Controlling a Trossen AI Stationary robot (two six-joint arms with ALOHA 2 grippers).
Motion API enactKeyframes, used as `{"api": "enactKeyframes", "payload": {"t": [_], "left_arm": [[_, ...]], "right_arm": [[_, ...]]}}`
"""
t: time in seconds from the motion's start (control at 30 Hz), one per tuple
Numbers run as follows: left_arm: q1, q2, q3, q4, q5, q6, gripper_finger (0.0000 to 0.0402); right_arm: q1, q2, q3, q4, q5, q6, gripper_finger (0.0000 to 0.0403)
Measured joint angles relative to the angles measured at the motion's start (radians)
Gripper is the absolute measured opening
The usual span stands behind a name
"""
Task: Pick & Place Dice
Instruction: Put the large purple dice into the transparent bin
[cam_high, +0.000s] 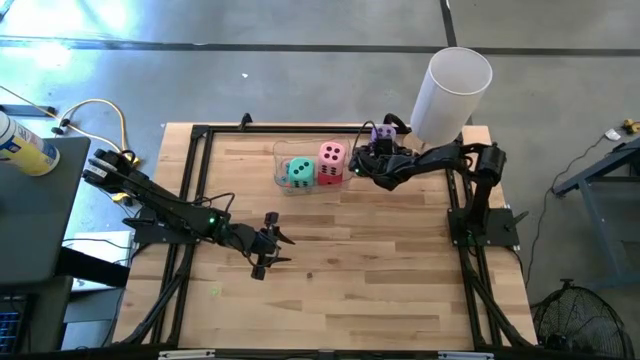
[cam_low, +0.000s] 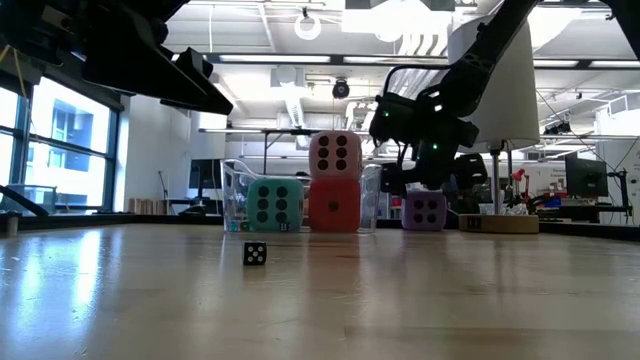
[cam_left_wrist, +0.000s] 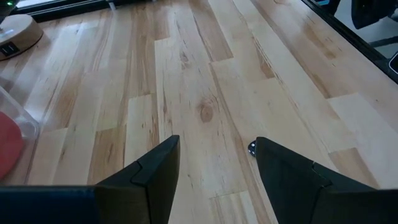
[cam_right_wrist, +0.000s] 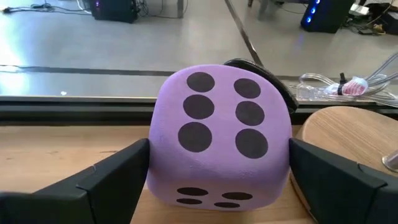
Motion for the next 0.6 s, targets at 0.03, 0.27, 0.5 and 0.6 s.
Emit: {"api": "enactKeyframes", "payload": {"t": [0.03, 0.27, 0.5, 0.6], "left_arm": [[0.0, 0.0, 0.0, 0.0, 0.0, 0.0, 0.0202], [0.0, 0.0, 0.0, 0.0, 0.0, 0.0, 0.0202], [0.0, 0.0, 0.0, 0.0, 0.0, -0.009, 0.0202], [0.0, 0.0, 0.0, 0.0, 0.0, -0.012, 0.0202]], "right_arm": [[0.0, 0.0, 0.0, -0.001, -0.001, -0.003, 0.0366], [-0.05, 0.0, 0.003, 0.008, -0.112, -0.034, 0.0366], [-0.076, -0.004, 0.004, 0.004, -0.157, -0.038, 0.0366], [-0.076, -0.004, 0.004, 0.004, -0.159, -0.051, 0.0366]]}}
